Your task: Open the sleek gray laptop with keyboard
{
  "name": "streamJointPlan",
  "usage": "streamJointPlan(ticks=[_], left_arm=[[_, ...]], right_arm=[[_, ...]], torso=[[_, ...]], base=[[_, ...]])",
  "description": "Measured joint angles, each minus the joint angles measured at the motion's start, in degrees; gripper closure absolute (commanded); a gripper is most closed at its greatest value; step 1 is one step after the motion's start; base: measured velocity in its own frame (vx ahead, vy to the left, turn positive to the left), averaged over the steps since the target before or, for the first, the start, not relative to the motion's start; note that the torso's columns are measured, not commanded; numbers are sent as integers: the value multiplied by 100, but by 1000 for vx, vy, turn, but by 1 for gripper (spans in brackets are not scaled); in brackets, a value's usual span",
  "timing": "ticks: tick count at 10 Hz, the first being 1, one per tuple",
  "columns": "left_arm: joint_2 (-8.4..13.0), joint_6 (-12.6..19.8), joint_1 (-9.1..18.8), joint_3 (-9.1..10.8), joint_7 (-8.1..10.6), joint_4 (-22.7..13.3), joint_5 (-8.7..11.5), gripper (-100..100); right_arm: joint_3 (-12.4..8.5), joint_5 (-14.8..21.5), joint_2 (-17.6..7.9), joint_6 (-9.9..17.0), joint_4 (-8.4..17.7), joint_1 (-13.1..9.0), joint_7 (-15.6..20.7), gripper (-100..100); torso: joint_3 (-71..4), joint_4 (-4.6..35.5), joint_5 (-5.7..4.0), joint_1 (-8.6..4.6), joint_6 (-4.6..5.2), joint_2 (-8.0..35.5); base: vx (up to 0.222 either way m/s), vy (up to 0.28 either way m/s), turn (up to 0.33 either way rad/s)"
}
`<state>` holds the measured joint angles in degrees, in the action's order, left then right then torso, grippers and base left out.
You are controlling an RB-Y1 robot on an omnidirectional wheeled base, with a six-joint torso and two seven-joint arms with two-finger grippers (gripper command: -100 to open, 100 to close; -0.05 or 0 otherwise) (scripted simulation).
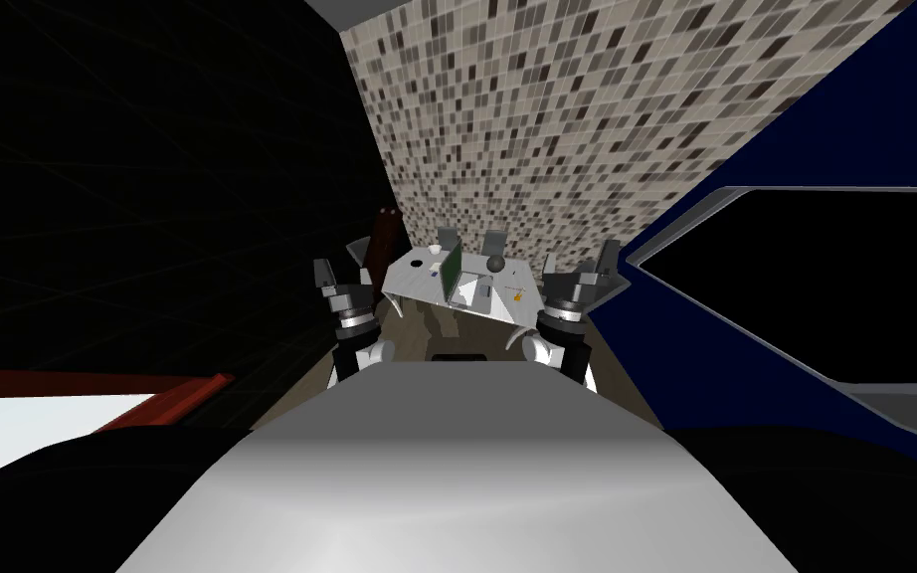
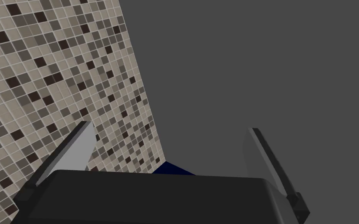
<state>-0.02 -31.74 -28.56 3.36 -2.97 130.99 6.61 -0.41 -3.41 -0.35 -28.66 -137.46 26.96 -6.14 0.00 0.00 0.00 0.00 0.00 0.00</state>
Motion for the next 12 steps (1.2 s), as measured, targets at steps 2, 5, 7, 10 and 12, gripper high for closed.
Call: streamJointPlan(ticks=[2,5,7,10,12], left_arm=[[0,0,0,0,0,0,0,0],[0,0,0,0,0,1,0,0],[0,0,0,0,0,1,0,0],[0,-1,0,0,0,2,0,0],[-1,0,-1,0,0,-1,0,0]], right_arm=[[0,0,0,0,0,0,0,0],[0,0,0,0,-1,0,0,0],[0,0,0,0,-1,0,0,0],[0,0,0,-1,-2,0,0,-100],[17,30,-240,56,42,-53,30,-100]], torso=[[-1200,600,0,0,0,597],[-3692,1846,0,0,0,1845],[-5381,2691,0,0,0,2693],[-7919,3960,0,0,0,3962],[-8428,4204,4,13,0,4204]], base=[[0,0,0],[0,0,0],[0,0,0],[4,8,-8],[16,59,-40]])
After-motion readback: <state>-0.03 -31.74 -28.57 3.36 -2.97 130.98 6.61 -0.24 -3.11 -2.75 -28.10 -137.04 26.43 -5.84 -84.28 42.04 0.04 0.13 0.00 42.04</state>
